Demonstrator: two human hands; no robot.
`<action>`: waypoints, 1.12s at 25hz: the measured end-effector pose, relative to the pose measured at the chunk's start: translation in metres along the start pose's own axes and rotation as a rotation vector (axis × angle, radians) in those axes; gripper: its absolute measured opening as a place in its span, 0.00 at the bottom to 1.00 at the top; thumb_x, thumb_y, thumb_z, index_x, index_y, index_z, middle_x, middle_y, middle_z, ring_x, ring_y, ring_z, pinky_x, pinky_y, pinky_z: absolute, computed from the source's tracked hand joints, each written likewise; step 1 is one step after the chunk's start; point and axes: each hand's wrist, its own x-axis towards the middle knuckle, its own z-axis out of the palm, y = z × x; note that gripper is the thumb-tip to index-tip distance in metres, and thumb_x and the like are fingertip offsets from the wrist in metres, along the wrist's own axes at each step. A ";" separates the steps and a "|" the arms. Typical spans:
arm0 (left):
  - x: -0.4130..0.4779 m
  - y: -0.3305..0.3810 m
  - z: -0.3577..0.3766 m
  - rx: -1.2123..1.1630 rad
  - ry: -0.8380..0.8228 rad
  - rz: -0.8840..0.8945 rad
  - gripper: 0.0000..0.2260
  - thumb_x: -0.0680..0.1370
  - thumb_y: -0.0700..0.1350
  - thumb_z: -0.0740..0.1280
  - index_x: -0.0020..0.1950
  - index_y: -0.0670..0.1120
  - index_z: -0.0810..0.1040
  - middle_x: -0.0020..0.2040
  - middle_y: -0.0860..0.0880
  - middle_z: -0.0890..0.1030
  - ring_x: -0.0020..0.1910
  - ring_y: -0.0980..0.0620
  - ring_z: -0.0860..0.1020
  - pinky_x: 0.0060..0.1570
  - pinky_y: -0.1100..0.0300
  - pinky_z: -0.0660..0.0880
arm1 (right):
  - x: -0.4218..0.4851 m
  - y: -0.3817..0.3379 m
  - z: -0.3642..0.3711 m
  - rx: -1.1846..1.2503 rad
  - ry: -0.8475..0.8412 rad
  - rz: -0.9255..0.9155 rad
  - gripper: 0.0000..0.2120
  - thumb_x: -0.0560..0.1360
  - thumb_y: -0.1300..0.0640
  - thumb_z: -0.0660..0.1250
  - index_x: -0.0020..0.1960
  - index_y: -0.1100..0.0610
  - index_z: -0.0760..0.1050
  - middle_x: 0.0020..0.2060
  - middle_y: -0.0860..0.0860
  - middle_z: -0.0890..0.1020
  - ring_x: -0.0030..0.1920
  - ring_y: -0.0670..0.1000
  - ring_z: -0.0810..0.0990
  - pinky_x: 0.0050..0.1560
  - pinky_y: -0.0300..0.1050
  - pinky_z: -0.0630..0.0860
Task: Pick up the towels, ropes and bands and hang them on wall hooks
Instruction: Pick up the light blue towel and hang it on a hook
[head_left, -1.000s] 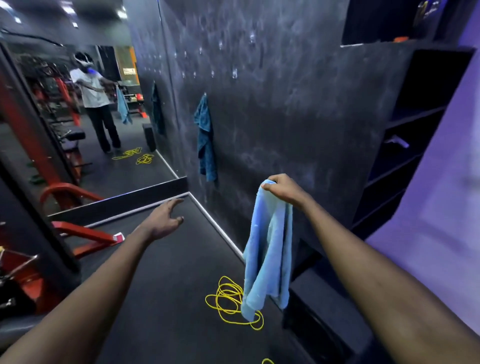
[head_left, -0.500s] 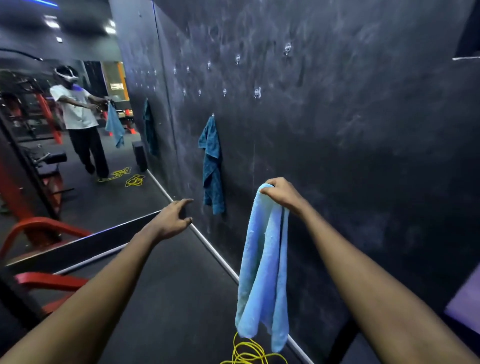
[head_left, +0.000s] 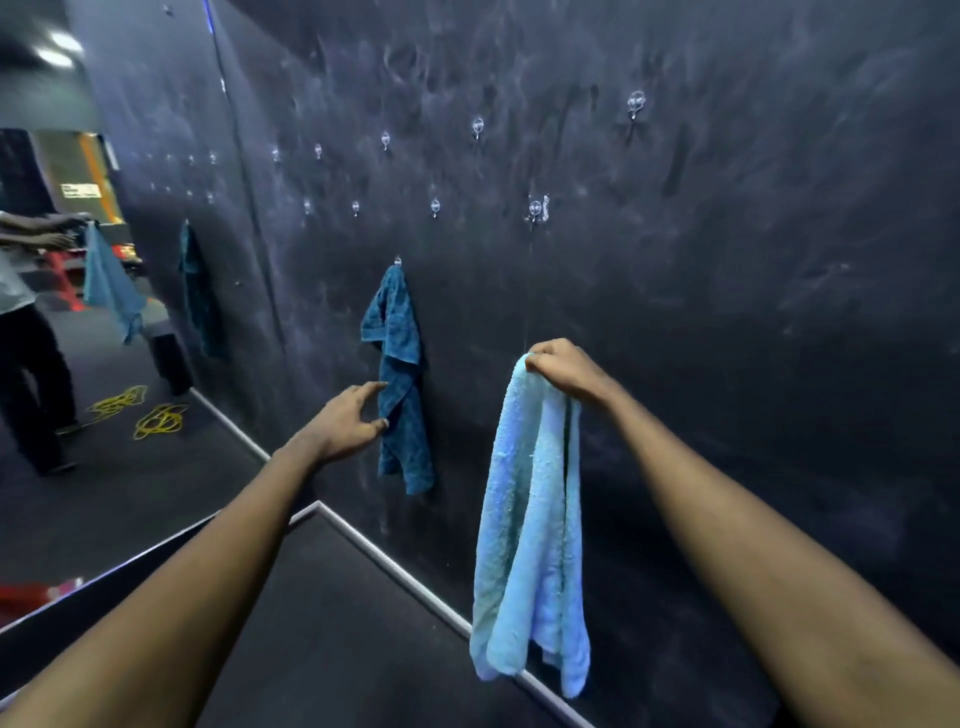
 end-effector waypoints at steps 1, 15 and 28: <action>0.019 -0.009 -0.004 -0.009 -0.006 0.023 0.29 0.77 0.49 0.68 0.76 0.51 0.63 0.70 0.43 0.71 0.67 0.45 0.71 0.67 0.53 0.68 | 0.014 -0.006 0.005 -0.002 0.015 0.024 0.15 0.71 0.57 0.60 0.27 0.49 0.74 0.23 0.42 0.71 0.32 0.45 0.69 0.35 0.42 0.65; 0.290 -0.206 -0.072 -0.013 0.027 0.057 0.29 0.76 0.49 0.68 0.76 0.51 0.64 0.71 0.42 0.70 0.69 0.44 0.71 0.68 0.53 0.68 | 0.328 -0.097 0.151 0.057 0.007 -0.083 0.07 0.66 0.55 0.62 0.33 0.58 0.73 0.29 0.47 0.73 0.35 0.47 0.71 0.41 0.45 0.67; 0.543 -0.377 -0.154 -0.181 0.104 0.230 0.24 0.79 0.52 0.65 0.75 0.52 0.67 0.71 0.47 0.71 0.65 0.48 0.74 0.65 0.59 0.68 | 0.612 -0.228 0.281 0.066 0.099 -0.117 0.10 0.61 0.53 0.62 0.36 0.57 0.78 0.31 0.48 0.76 0.37 0.47 0.72 0.41 0.45 0.68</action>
